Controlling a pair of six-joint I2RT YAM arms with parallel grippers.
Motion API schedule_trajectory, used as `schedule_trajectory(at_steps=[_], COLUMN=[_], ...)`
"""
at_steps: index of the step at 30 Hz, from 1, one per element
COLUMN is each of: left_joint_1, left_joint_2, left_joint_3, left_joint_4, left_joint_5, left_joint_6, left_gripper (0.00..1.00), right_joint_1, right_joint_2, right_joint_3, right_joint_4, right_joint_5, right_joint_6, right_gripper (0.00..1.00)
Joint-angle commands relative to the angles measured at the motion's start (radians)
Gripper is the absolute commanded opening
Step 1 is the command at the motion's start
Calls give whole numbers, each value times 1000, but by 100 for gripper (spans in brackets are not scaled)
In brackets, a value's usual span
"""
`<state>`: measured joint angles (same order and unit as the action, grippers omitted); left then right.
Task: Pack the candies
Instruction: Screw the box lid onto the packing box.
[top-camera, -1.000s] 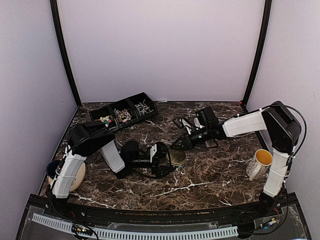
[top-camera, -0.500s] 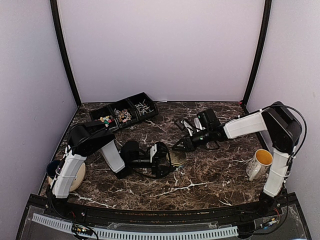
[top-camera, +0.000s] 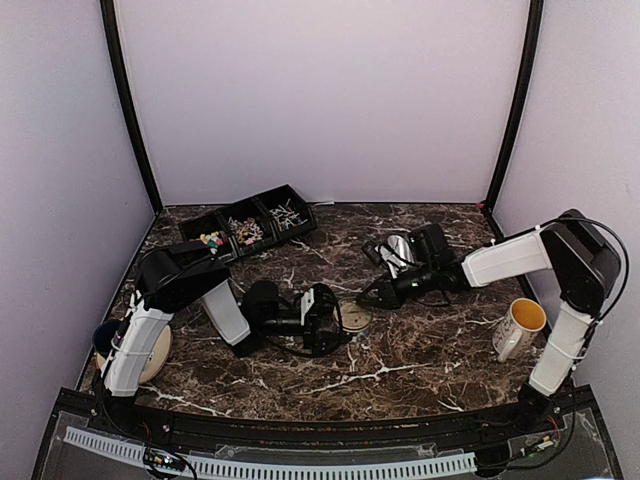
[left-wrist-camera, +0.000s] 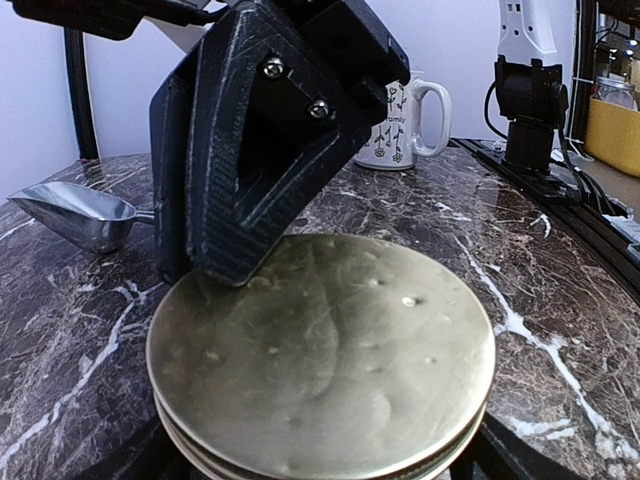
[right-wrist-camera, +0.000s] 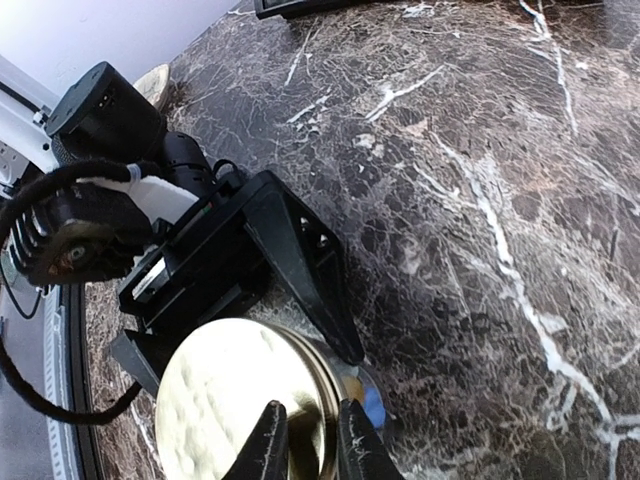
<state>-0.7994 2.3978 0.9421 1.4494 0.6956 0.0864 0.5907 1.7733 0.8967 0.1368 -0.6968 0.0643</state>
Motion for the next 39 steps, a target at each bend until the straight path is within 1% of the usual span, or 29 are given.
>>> schedule_trajectory(at_steps=[1, 8, 21, 22, 25, 34, 39], left_joint_1=[10, 14, 15, 16, 16, 16, 15], left_joint_2=[73, 73, 75, 75, 74, 73, 73], left_joint_3=[-19, -16, -16, -16, -17, -19, -20], left_joint_4=[-176, -176, -175, -175, -175, -172, -171], left_joint_5=[-39, -50, -52, -51, -51, -47, -42], left_joint_6=[18, 10, 6, 5, 6, 6, 9], left_gripper=[88, 88, 87, 87, 87, 87, 87], right_joint_1=[8, 16, 122, 129, 150, 172, 170], right_joint_2=[-50, -110, -172, -203, -223, -315, -386], right_joint_3=[-75, -149, -227, -230, -238, -279, -266], right_joint_4=[-19, -9, -46, -51, -74, -95, -145], right_joint_5=[6, 54, 180, 188, 212, 242, 286], right_joint_6=[24, 52, 91, 94, 99, 130, 116], right_gripper=[16, 11, 10, 11, 11, 14, 21])
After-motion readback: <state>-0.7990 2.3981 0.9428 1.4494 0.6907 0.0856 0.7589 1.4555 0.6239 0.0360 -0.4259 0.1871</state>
